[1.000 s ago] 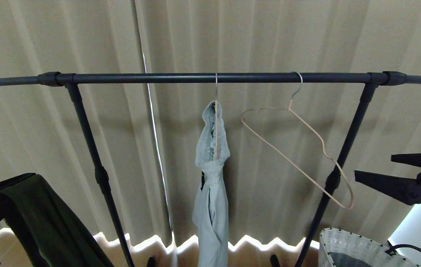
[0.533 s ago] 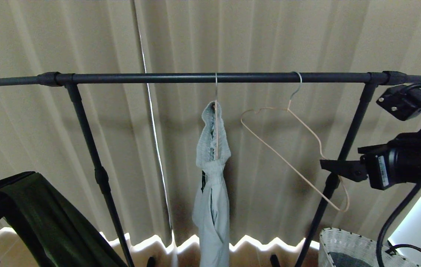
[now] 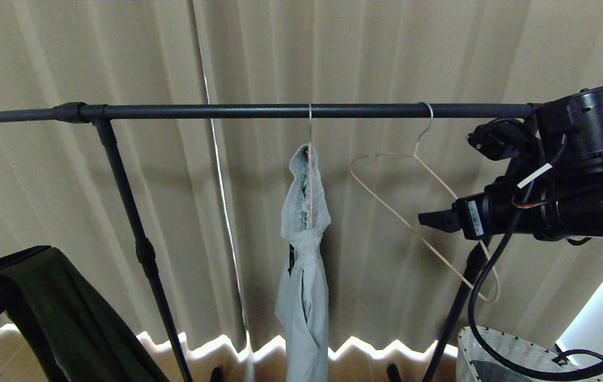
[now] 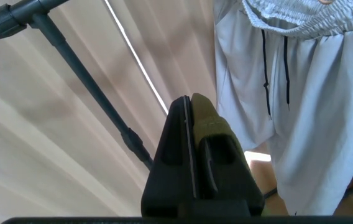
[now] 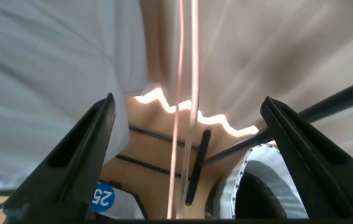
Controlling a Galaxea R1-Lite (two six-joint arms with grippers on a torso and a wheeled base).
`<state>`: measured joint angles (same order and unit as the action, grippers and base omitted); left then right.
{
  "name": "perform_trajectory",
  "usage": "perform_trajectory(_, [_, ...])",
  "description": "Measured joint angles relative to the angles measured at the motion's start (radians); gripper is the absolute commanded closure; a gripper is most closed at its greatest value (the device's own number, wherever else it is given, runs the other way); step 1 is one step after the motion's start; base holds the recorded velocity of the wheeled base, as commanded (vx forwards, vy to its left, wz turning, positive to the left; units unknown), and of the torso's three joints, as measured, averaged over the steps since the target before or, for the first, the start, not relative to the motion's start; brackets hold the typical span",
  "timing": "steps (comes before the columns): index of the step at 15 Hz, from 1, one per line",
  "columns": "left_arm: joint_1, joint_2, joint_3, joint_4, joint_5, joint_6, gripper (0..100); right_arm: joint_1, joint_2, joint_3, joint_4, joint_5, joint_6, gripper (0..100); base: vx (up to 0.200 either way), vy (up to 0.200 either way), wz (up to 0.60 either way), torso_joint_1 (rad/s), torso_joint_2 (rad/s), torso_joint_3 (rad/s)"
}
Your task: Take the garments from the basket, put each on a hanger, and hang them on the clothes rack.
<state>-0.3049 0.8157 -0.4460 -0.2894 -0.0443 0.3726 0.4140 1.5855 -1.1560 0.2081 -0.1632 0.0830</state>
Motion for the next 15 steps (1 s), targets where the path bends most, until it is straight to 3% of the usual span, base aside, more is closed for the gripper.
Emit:
perform_trajectory(2, [0.000, 0.001, 0.002, 0.000, 0.000, 0.000, 100, 0.000, 0.019, -0.004, -0.001, -0.007, 0.000, 0, 0.000, 0.000, 0.00, 0.000, 0.00, 0.000])
perform_trajectory(3, [0.000, 0.001, 0.002, 0.000, 0.000, 0.001, 100, 0.000, 0.028, -0.005, -0.002, -0.009, 0.001, 100, 0.000, 0.000, 0.00, 0.000, 0.00, 0.000])
perform_trajectory(15, [0.000, 0.008, -0.004, 0.000, 0.001, 0.001, 100, 0.000, 0.034, -0.004, -0.037, -0.033, -0.001, 100, 0.000, 0.000, 0.00, 0.000, 0.00, 0.000])
